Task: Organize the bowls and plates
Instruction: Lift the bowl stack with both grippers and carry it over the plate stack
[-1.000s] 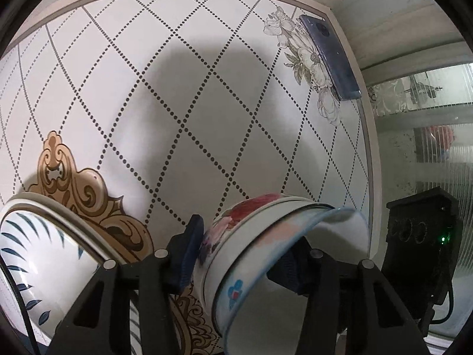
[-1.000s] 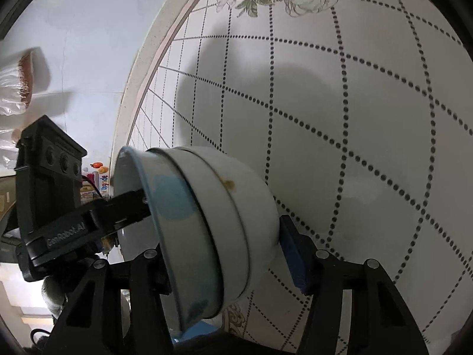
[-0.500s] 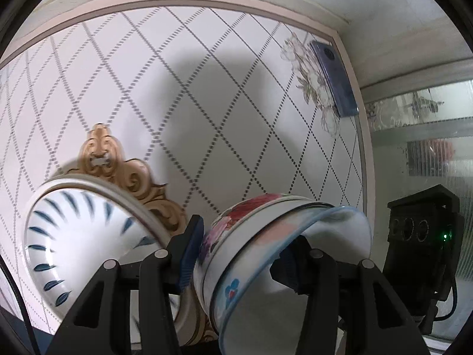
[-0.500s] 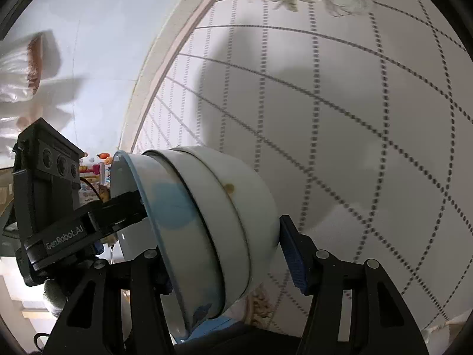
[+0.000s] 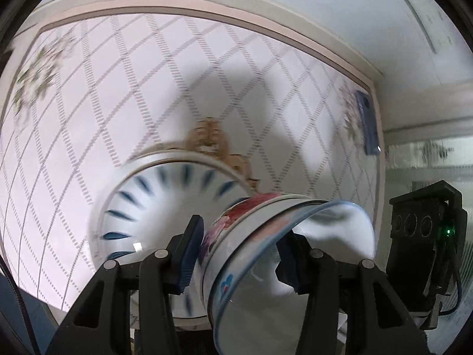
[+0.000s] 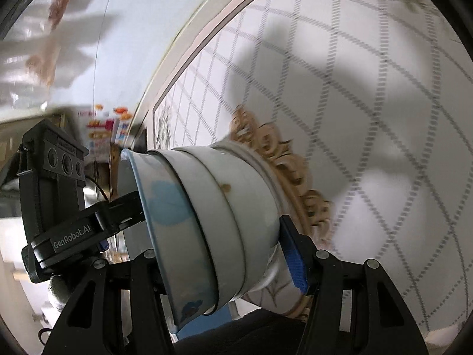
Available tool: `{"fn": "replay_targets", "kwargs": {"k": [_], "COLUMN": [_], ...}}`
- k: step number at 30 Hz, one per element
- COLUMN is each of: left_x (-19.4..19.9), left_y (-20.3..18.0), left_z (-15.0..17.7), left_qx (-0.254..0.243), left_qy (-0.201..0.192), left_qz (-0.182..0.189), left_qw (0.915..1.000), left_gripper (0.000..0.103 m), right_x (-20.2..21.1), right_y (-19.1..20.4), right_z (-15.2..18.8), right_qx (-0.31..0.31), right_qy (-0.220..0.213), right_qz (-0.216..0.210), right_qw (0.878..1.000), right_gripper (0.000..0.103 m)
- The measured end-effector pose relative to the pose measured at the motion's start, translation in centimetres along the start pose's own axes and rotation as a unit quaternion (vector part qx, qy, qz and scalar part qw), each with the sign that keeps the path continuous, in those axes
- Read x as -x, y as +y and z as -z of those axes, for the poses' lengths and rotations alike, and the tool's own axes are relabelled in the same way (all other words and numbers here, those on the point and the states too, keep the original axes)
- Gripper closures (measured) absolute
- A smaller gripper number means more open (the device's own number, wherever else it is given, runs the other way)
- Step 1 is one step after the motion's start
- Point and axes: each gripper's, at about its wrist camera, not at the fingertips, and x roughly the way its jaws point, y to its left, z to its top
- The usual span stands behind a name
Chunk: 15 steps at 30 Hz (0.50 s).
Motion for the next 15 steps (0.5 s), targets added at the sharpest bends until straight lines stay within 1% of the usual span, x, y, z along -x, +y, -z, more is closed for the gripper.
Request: {"fn": "replay_targets", "kwargs": {"k": [3,7,11,15], "left_x": [0.4,0.5,0.2,-0.3], "left_y": [2.4,4.9,6.2,7.0], "left_z": [0.1,0.3,0.4,0.3], "left_qx": [0.028,0.052,0.068,0.072], "left_qy": [-0.005,-0.011,-0.012,-0.01], "left_qz": [-0.001,-0.005,-0.005,-0.006], "left_qw": [0.9996,0.9986,0.9976,0.9973], "left_gripper": [0.057,0.057,0.057,0.057], "right_x": [-1.9,-4.6,-6.9,-8.1], "right_y": [1.2,2.5,3.3,3.6], "right_z": [0.2,-0.1,-0.5,-0.6], "right_qx": [0.015,0.03,0.038,0.043], "right_qy": [0.022,0.043,0.058,0.066], "right_qz": [0.0,0.001,0.005,0.012], "right_qw": [1.0,0.999,0.998,0.997], "right_gripper": [0.042,0.042,0.042,0.042]}}
